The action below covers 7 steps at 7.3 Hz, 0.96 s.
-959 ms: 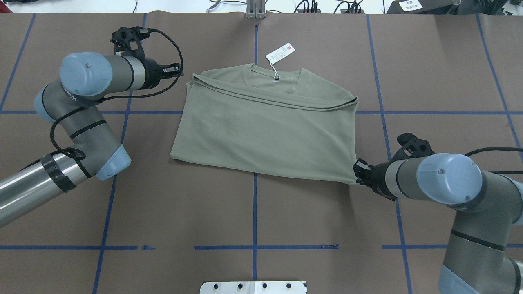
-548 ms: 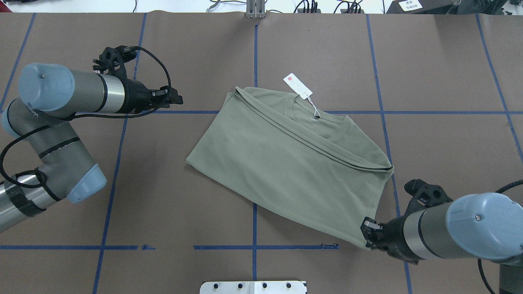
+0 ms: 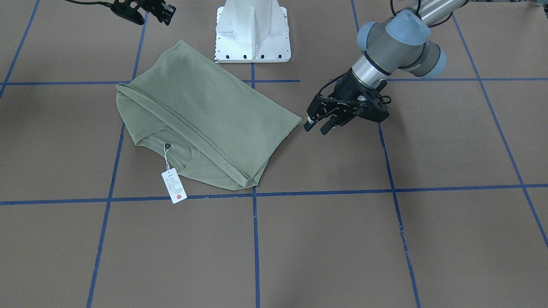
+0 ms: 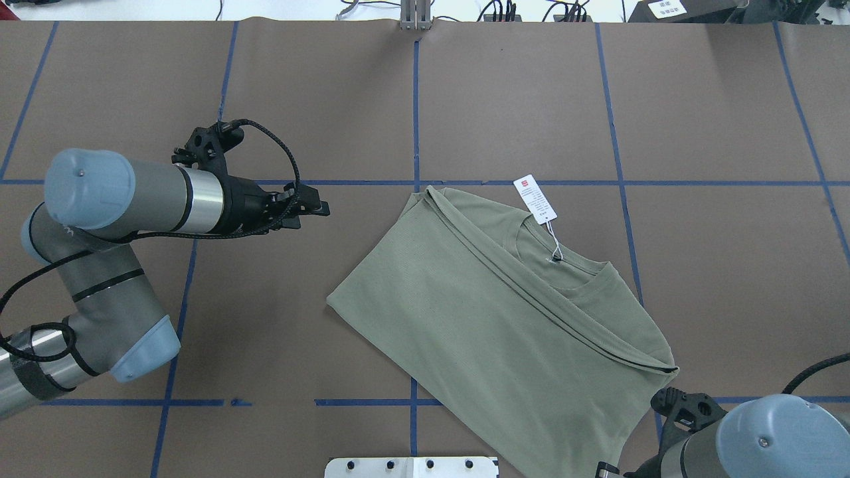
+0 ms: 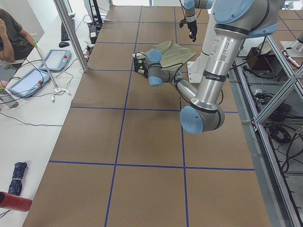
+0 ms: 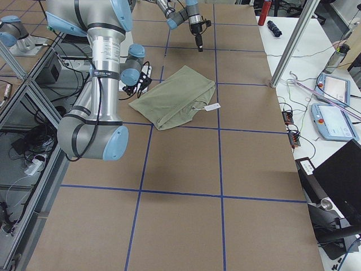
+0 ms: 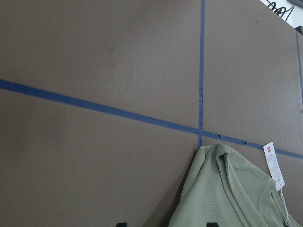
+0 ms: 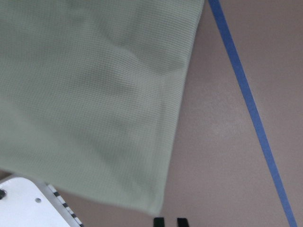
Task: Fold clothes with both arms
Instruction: 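Grasp the folded corner with the right gripper and drag it toward the robot, then grasp the shirt edge with the left gripper while the right gripper holds its corner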
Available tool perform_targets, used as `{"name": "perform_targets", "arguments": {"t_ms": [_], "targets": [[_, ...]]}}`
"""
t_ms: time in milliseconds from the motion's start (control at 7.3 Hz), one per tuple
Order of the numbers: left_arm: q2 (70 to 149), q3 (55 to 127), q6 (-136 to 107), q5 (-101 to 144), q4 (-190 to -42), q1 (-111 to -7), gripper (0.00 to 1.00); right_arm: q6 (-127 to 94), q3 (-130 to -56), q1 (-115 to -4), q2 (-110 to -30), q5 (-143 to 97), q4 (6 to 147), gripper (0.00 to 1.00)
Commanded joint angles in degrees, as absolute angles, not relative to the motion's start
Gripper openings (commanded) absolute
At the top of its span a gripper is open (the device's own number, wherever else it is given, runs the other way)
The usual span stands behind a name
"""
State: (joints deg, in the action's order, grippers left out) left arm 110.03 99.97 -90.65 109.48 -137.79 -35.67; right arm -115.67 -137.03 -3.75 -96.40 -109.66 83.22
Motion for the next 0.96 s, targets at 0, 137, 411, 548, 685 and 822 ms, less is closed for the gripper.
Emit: {"name": "perform_targets", "arguments": {"t_ms": [0, 137, 411, 548, 685, 822], "targets": [[109.17, 100.20, -97.98, 108.99, -137.72, -31.13, 0.68, -115.66, -136.85, -10.93, -95.46, -109.07, 83.23, 1.00], [108.12, 99.76, -99.30, 107.07, -137.46, -28.50, 0.68, -115.14, -136.06, -17.86, -90.49, -109.07, 83.23, 1.00], [109.76, 99.58, -99.40, 103.36, -128.90, -25.76, 0.66, -114.79, -132.47, -23.01, -86.59, -108.99, 83.23, 1.00], [110.38, 99.15, -99.40, 103.36, -127.46, -24.45, 0.65, -114.79, -131.76, -23.29, -85.44, -108.98, 83.23, 1.00], [110.39, 98.88, -99.40, 102.75, -127.44, -23.91, 0.63, -114.79, -131.31, -23.29, -85.26, -108.98, 83.23, 1.00], [110.39, 98.53, -99.32, 102.66, -127.44, -23.73, 0.60, -114.70, -130.79, -23.47, -85.25, -108.90, 83.23, 1.00]]}}
